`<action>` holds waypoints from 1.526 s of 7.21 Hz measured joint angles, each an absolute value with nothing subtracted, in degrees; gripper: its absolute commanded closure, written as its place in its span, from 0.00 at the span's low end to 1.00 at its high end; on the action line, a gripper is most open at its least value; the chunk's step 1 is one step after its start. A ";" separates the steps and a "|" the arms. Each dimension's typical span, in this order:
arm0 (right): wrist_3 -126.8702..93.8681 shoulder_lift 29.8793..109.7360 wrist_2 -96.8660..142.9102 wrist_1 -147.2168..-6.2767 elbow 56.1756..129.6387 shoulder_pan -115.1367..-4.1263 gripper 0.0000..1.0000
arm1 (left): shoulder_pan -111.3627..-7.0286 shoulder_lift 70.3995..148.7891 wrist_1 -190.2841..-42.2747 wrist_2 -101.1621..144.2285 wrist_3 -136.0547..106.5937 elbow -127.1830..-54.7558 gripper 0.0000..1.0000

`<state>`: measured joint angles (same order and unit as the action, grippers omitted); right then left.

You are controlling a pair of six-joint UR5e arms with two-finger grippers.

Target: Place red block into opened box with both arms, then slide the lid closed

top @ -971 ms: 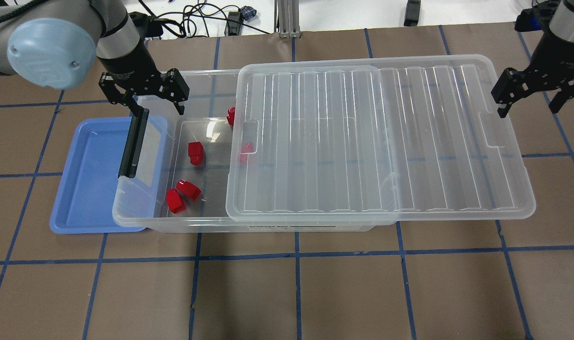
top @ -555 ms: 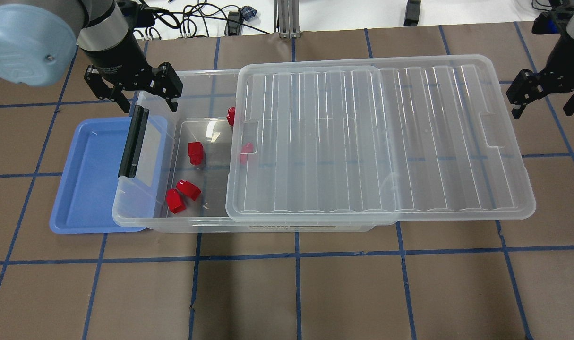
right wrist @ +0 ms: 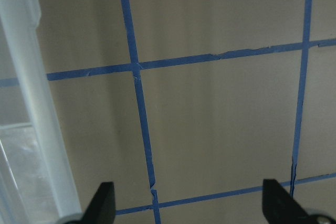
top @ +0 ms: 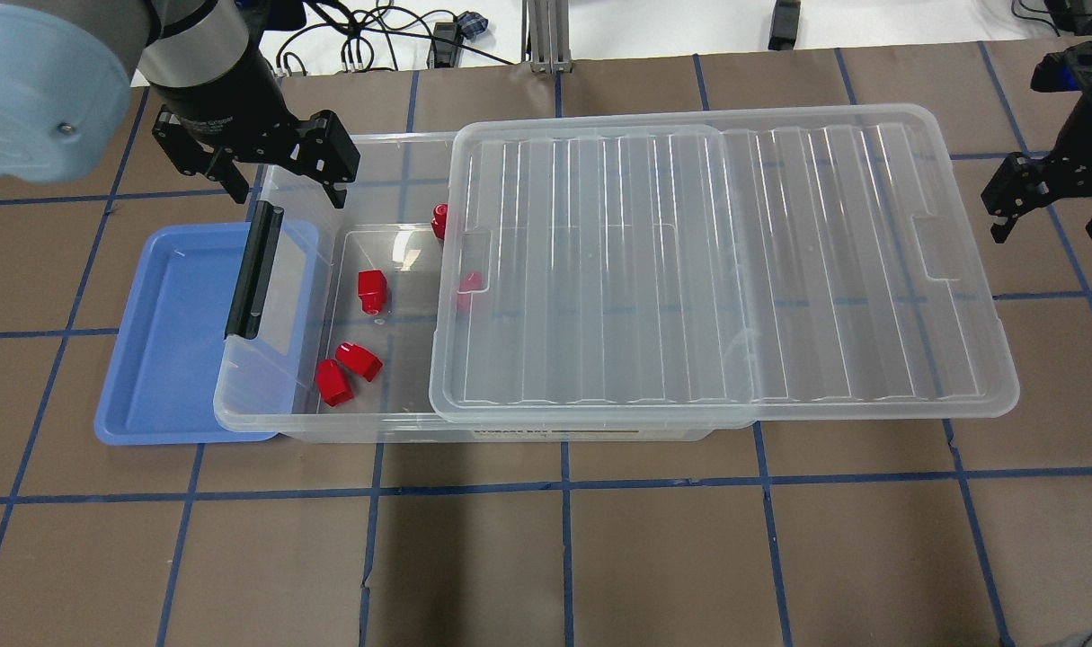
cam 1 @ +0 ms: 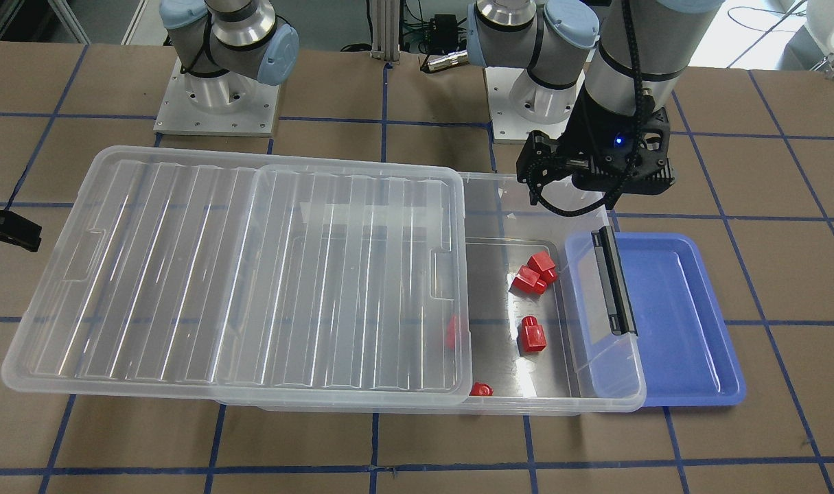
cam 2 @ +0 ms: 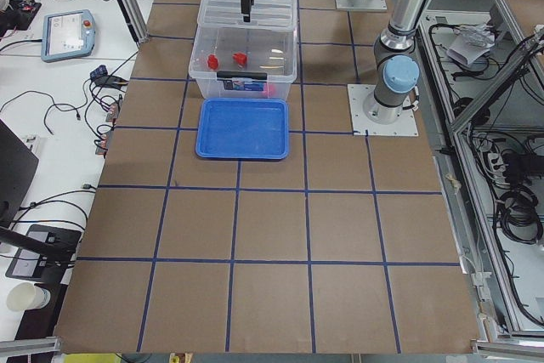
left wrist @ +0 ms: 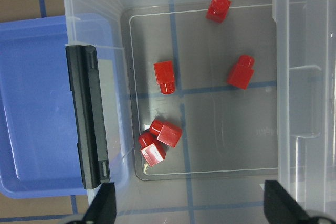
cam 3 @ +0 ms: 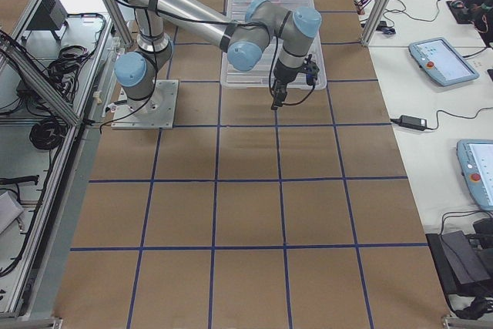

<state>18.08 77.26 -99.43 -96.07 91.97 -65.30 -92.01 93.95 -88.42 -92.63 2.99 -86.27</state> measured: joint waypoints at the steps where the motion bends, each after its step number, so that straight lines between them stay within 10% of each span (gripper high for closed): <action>1: 18.20 76.85 -99.19 -96.59 92.46 -65.44 0.00 | -92.04 93.93 -88.42 -92.69 2.99 -86.27 0.00; 11: 6.36 76.42 -97.45 -98.36 92.94 -77.97 0.00 | -92.28 94.38 -88.92 -92.83 2.64 -86.31 0.00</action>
<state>6.36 76.42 -97.45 -98.36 92.94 -77.97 -92.28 94.38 -88.92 -92.83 2.64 -86.31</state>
